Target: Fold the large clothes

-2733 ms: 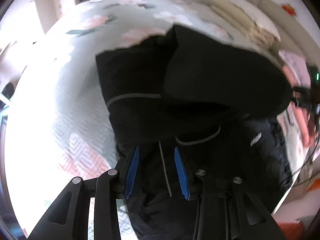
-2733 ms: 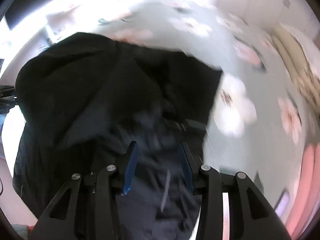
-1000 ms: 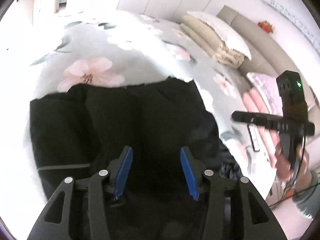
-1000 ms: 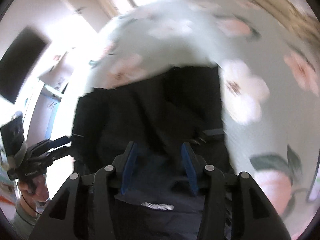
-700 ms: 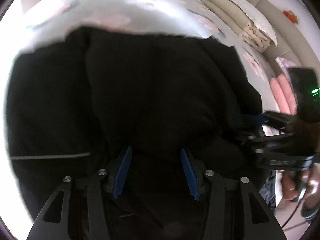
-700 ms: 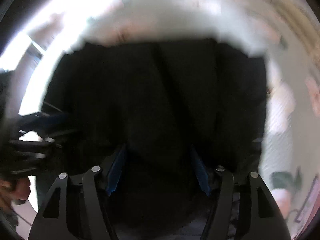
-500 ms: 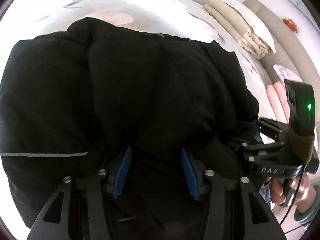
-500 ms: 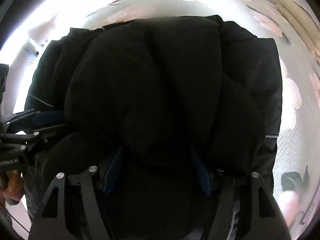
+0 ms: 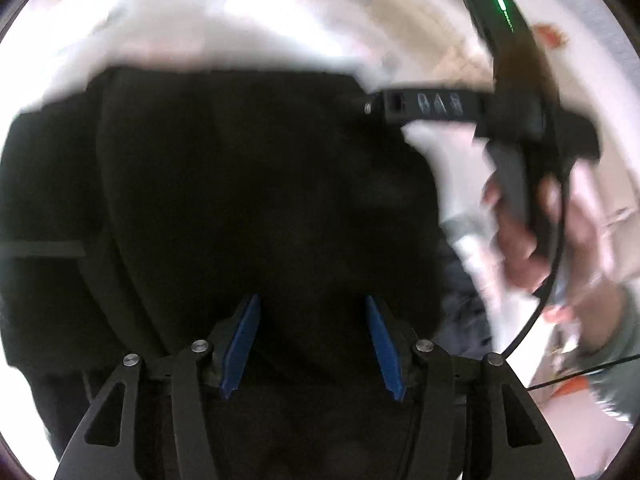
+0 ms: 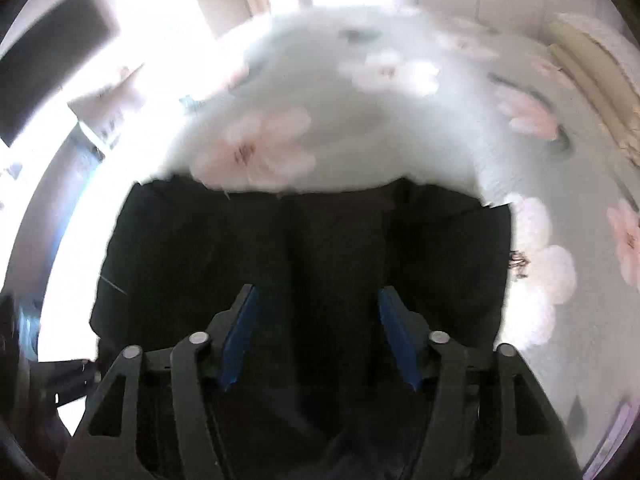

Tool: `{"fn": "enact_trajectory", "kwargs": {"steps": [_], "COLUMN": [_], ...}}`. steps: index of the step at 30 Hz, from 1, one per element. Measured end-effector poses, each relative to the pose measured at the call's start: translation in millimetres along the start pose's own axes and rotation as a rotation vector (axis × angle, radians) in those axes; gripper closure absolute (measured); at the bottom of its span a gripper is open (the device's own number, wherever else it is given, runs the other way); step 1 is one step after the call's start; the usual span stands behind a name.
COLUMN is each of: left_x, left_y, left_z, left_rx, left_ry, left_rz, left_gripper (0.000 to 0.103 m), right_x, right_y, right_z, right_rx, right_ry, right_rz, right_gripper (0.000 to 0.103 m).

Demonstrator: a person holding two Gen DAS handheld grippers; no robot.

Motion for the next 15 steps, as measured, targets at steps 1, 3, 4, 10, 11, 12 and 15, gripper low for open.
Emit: {"fn": "enact_trajectory", "kwargs": {"steps": [1, 3, 4, 10, 11, 12, 15], "left_x": [13, 20, 18, 0, -9, -17, -42], "left_y": [3, 3, 1, 9, 14, 18, 34], "left_z": [6, 16, 19, 23, 23, 24, 28], "left_rx": [-0.016, -0.074, -0.109, -0.171, -0.181, -0.185, -0.199], "left_ry": [-0.027, -0.001, 0.018, 0.047, 0.058, 0.063, 0.057], "left_rz": [0.011, -0.012, -0.017, -0.046, -0.052, -0.063, -0.093], "left_gripper": [0.047, 0.047, 0.047, 0.047, 0.047, 0.047, 0.047], "right_x": [22, 63, 68, 49, 39, 25, -30], "right_y": [5, 17, 20, 17, 19, 24, 42], "right_z": [-3, -9, -10, -17, -20, -24, -20], "right_rx": [-0.013, -0.021, -0.027, -0.018, -0.004, 0.008, 0.007], "right_ry": [0.018, -0.009, -0.004, -0.053, -0.082, -0.102, -0.105], "right_rz": [0.064, 0.133, 0.108, 0.081, 0.072, 0.05, -0.053], "right_gripper": [0.05, 0.05, 0.05, 0.05, 0.05, 0.049, 0.038]}}
Point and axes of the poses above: each gripper's, at about its wrist camera, not at the fingertips, and x roughly the way its jaws point, z to its left, y to its underside, the point moved 2 cm from there along x, roughly the way its jaws point, and after that the axes turned 13 degrees about -x, right-handed, at the moved point
